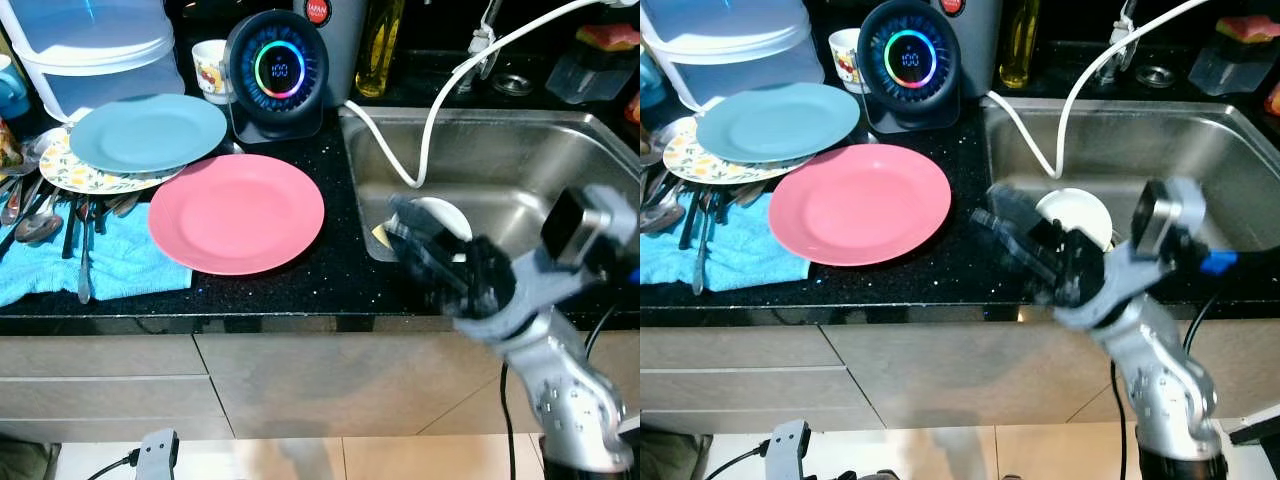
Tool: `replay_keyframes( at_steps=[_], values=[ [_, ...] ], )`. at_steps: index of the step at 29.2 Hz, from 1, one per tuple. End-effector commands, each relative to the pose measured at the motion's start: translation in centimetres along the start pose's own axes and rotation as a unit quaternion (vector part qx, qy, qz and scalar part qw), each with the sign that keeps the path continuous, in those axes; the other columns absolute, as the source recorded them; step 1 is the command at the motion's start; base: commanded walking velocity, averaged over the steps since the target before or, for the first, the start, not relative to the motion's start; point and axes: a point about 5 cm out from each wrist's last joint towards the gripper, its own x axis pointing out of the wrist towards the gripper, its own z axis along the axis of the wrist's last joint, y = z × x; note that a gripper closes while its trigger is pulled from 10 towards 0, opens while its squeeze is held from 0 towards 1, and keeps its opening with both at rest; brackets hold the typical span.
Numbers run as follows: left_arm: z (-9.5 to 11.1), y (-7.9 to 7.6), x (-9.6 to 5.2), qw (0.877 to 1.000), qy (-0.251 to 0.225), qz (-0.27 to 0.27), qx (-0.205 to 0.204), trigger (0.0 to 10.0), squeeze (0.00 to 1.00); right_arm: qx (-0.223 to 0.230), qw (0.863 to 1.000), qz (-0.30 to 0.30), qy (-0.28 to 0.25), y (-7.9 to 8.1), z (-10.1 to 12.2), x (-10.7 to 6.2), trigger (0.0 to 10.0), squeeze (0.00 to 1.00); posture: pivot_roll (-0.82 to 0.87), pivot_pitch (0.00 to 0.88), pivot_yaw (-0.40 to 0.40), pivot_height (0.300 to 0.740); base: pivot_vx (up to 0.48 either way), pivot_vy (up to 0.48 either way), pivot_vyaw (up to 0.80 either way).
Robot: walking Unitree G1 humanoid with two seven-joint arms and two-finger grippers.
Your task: Kitchen organization
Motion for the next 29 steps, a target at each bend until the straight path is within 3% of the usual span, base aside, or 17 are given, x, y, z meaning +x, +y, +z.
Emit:
replay_keyframes(
  at_steps=[1, 2, 5, 6, 9, 10, 11, 13, 16, 17, 18, 19, 20, 21, 26, 28, 29],
  values=[
    [-1.2, 0.2, -0.2, 1.0, 0.022, 0.009, 0.0, 10.0, 0.0, 0.023, 0.999, 0.046, 0.018, 1.3, -0.5, 0.1, 10.0, 0.0, 0.05, 0.098, -0.013, 0.74, 0.0, 0.0, 0.0],
    [-1.1, 0.3, -0.2, 1.0, 0.021, 0.012, 0.001, 10.0, 0.0, 0.054, 0.995, 0.073, 0.047, 2.2, -1.6, -0.3, 10.0, 0.0, 0.05, 0.098, -0.013, 0.74, 0.0, 0.0, 0.0],
    [-1.1, 0.4, -0.3, 1.0, 0.021, 0.014, 0.003, 10.0, 0.0, 0.076, 0.99, 0.09, 0.079, 2.7, -2.5, -0.6, 10.0, 0.0, 0.05, 0.096, -0.013, 0.74, 0.0, 0.0, 0.0],
    [-1.1, 0.4, -0.3, 1.0, 0.02, 0.016, 0.005, 10.0, 0.0, 0.094, 0.983, 0.094, 0.129, 2.9, -3.8, -1.1, 10.0, 0.0, 0.05, 0.095, -0.015, 0.74, 0.0, 0.0, 0.0],
    [-1.0, 0.4, -0.3, 1.0, 0.016, 0.016, 0.005, 10.0, 0.0, 0.1, 0.976, 0.089, 0.172, 2.9, -4.9, -1.6, 10.0, 0.0, 0.05, 0.094, -0.02, 0.74, 0.0, 0.0, 0.0],
    [-0.4, 0.5, -0.2, 1.0, 0.002, 0.014, 0.005, 10.0, 0.0, 0.107, 0.959, 0.078, 0.251, 2.9, -6.9, -3.0, 10.0, 0.0, 0.06, 0.094, -0.022, 0.74, 0.0, 0.0, 0.0],
    [-0.4, 0.5, -0.2, 1.0, 0.002, 0.014, 0.005, 10.0, 0.0, 0.107, 0.959, 0.078, 0.251, 2.9, -6.9, -3.0, 10.0, 0.0, 0.06, 0.094, -0.022, 0.74, 0.0, 0.0, 0.0],
    [0.1, 0.4, -0.2, 1.0, -0.01, 0.011, 0.009, 10.0, 0.0, 0.112, 0.946, 0.066, 0.297, 2.7, -8.2, -3.9, 10.0, 0.0, 0.06, 0.094, -0.022, 0.74, 0.0, 0.0, 0.0],
    [1.3, 0.1, -0.1, 0.999, -0.035, -0.012, 0.034, 10.0, 0.0, 0.115, 0.914, 0.029, 0.389, 2.2, -10.6, -6.3, 10.0, 0.0, 0.07, 0.094, -0.03, 0.74, 0.0, 0.0, 0.0],
    [1.3, 0.1, -0.1, 0.999, -0.035, -0.012, 0.034, 10.0, 0.0, 0.115, 0.914, 0.029, 0.389, 2.2, -10.6, -6.3, 10.0, 0.0, 0.07, 0.094, -0.03, 0.74, 0.0, 0.0, 0.0],
    [1.7, -0.1, 0.0, 0.998, -0.039, -0.027, 0.049, 10.0, 0.0, 0.114, 0.899, 0.011, 0.423, 1.9, -11.5, -7.3, 10.0, 0.0, 0.07, 0.093, -0.029, 0.74, 0.0, 0.0, 0.0],
    [1.7, -0.1, 0.0, 0.998, -0.039, -0.027, 0.049, 10.0, 0.0, 0.114, 0.899, 0.011, 0.423, 1.9, -11.5, -7.3, 10.0, 0.0, 0.07, 0.093, -0.029, 0.74, 0.0, 0.0, 0.0],
    [2.1, -0.3, 0.0, 0.996, -0.042, -0.043, 0.064, 10.0, 0.0, 0.112, 0.885, -0.012, 0.452, 1.4, -12.3, -8.4, 10.0, 0.0, 0.07, 0.093, -0.028, 0.74, 0.0, 0.0, 0.0],
    [2.6, -0.8, 0.0, 0.991, -0.043, -0.078, 0.097, 10.0, 0.0, 0.108, 0.857, -0.057, 0.5, 0.6, -13.8, -10.5, 10.0, 0.0, 0.07, 0.093, -0.025, 0.74, 0.0, 0.0, 0.0],
    [2.7, -1.3, 0.0, 0.983, -0.033, -0.116, 0.136, 10.0, 0.0, 0.112, 0.837, -0.092, 0.528, 0.2, -14.9, -12.3, 10.0, 0.0, 0.08, 0.094, -0.026, 0.74, 0.0, 0.0, 0.0],
    [2.9, -2.2, 0.1, 0.961, -0.015, -0.163, 0.221, 10.0, 0.0, 0.124, 0.809, -0.129, 0.56, 0.2, -16.1, -14.6, 10.0, 0.0, 0.08, 0.099, -0.027, 0.74, 0.0, 0.0, 0.0],
    [3.0, -2.6, 0.1, 0.953, -0.012, -0.182, 0.244, 10.0, 0.0, 0.126, 0.798, -0.14, 0.572, 0.3, -16.5, -15.3, 10.0, 0.0, 0.08, 0.1, -0.028, 0.74, 0.0, 0.0, 0.0]
  ],
)
